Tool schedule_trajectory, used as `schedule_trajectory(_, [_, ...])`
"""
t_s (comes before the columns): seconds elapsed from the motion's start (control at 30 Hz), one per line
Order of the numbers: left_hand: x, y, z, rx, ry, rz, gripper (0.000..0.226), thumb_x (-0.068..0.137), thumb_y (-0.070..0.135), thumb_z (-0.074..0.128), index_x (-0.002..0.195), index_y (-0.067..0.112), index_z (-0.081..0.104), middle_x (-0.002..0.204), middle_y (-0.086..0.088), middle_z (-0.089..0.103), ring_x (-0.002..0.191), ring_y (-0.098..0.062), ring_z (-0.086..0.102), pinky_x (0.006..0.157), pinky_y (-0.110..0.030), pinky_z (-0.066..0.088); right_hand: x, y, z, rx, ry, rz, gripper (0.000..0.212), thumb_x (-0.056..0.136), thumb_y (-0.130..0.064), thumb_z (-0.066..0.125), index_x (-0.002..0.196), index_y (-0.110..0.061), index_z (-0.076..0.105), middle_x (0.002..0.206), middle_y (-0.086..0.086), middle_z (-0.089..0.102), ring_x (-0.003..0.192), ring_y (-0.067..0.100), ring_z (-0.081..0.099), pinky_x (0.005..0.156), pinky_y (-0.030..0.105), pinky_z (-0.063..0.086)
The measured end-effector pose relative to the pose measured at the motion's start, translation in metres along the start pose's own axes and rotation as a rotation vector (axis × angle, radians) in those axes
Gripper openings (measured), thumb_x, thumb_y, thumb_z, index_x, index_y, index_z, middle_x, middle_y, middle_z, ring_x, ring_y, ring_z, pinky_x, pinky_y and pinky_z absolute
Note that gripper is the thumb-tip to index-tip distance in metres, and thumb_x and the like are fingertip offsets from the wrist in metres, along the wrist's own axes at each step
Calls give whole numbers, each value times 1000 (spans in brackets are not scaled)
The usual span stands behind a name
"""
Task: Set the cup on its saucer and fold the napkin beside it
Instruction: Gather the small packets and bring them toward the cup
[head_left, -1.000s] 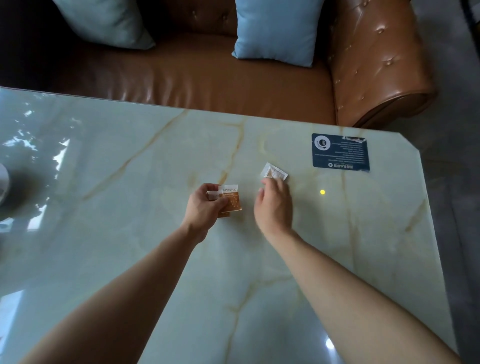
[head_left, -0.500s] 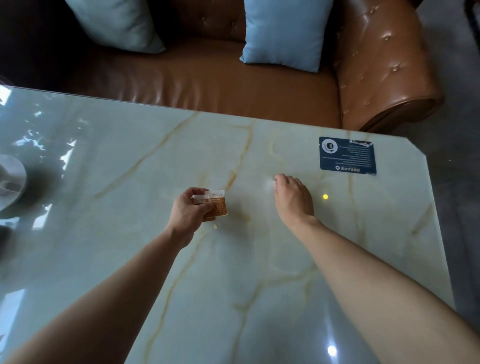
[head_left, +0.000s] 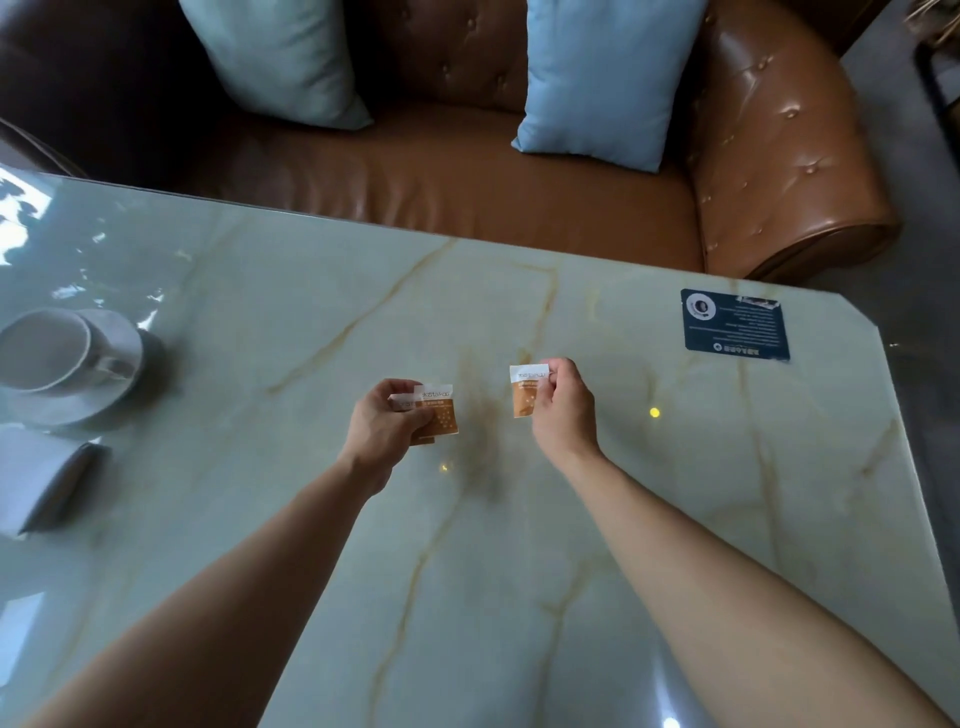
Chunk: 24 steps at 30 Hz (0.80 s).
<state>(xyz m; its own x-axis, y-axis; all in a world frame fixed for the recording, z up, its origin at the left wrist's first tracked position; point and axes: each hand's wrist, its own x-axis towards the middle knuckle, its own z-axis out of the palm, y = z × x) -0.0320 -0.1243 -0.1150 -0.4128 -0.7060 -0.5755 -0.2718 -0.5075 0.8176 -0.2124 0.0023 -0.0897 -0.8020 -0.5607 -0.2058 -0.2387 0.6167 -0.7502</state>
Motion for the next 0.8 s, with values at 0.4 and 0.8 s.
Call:
schedule_trajectory(0.4, [40, 47, -150, 78, 114, 30, 28, 84, -8, 70, 102, 13, 63, 91, -11, 71, 65, -19, 74, 59, -33, 62, -20, -108, 137, 6, -55, -41, 32, 101, -11, 42, 130, -7, 54, 122, 14, 66, 112, 31, 59, 92, 35, 46])
schedule_trajectory(0.8, [131, 104, -217, 366, 202, 80, 31, 78, -5, 67, 103, 14, 66, 97, -14, 72, 76, -30, 74, 58, -42, 63, 17, -173, 222, -17, -47, -27, 31, 100, -11, 44, 129, -8, 55, 121, 13, 66, 111, 30, 60, 90, 31, 46])
